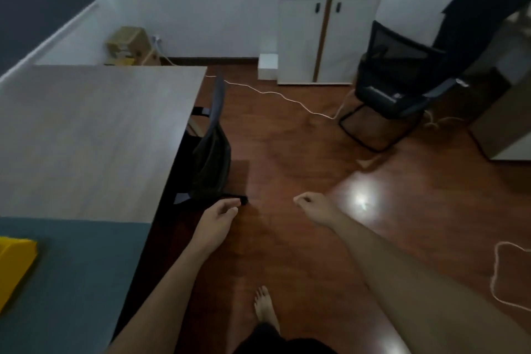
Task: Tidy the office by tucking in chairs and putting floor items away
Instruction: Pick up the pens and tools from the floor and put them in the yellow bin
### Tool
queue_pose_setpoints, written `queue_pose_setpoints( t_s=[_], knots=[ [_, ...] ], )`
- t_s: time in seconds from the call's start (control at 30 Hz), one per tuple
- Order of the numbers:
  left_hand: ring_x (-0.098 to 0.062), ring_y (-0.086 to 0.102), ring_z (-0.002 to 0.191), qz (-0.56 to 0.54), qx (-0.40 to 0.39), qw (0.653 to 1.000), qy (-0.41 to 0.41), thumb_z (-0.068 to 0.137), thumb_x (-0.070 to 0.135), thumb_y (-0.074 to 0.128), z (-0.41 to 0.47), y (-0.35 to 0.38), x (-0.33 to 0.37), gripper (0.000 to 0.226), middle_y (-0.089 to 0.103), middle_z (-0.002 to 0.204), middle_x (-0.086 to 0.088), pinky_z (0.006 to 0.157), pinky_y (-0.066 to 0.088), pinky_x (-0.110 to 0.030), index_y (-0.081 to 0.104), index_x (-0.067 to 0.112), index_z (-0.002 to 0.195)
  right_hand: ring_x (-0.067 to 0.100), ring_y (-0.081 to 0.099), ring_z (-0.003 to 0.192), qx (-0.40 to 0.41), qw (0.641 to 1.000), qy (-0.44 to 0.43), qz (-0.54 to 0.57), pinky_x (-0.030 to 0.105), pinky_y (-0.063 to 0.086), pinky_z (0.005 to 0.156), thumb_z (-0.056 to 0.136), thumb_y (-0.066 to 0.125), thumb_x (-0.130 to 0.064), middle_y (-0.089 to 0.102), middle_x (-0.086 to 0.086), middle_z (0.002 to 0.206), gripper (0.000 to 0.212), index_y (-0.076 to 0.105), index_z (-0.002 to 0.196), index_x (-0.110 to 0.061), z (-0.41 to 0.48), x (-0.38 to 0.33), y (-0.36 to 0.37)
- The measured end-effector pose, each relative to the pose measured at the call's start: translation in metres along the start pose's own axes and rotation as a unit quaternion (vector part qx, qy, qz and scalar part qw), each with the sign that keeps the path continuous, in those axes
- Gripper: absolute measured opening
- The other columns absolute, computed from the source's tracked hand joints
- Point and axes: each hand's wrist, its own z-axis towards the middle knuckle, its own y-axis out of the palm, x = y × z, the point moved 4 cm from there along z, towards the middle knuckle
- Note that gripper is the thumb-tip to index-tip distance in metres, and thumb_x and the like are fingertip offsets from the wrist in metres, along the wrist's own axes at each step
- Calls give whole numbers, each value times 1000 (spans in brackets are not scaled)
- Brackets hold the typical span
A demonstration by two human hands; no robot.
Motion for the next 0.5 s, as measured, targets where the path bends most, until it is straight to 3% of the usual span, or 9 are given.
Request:
queue_pose_setpoints(
  t_s=[0.07, 0.17, 0.3, 0.37, 0.43, 0.5],
  knots=[
    [-3, 59, 127, 9, -42, 999, 2, 107, 38, 57, 31, 21, 16, 27, 65, 136, 21, 107, 51, -32, 69, 41, 131, 14, 65, 114, 29, 999, 27, 18, 29, 49, 98, 107, 59, -34, 73, -1, 121, 32, 76, 124, -13, -2, 20, -22],
    [-3, 60, 123, 26, -104, 994, 21, 108, 35, 56, 69, 59, 37, 27, 65, 133, 22, 99, 50, -29, 69, 37, 132, 21, 70, 112, 69, 994, 75, 47, 40, 54, 102, 106, 58, -41, 77, 4, 116, 32, 76, 116, -17, -9, 59, -47],
    [-4, 66, 117, 72, -192, 978, 30, 107, 37, 58, 114, 112, 45, 22, 72, 125, 21, 97, 55, -32, 72, 40, 124, 20, 67, 94, 129, 980, 128, 81, 34, 51, 77, 101, 56, -51, 69, -3, 90, 36, 71, 90, -20, -29, 114, -73],
    [-9, 70, 113, 99, -228, 968, 22, 107, 35, 58, 131, 138, 39, 20, 75, 122, 19, 99, 57, -38, 72, 38, 120, 27, 68, 86, 155, 966, 163, 126, 38, 49, 74, 92, 54, -58, 71, 8, 84, 45, 74, 89, -17, -42, 144, -79],
    [-15, 74, 101, 120, -258, 958, 23, 108, 30, 57, 136, 161, 36, 19, 77, 119, 16, 86, 59, -35, 72, 36, 118, 40, 73, 89, 176, 953, 191, 159, 40, 51, 76, 88, 55, -54, 74, 24, 90, 42, 74, 91, -17, -52, 177, -81],
    [-15, 74, 96, 141, -286, 948, 17, 109, 27, 56, 135, 179, 37, 20, 78, 117, 15, 71, 55, -26, 70, 32, 121, 42, 74, 103, 207, 936, 215, 188, 49, 61, 83, 93, 60, -47, 75, 26, 105, 41, 75, 99, -10, -71, 178, -89]
  ],
)
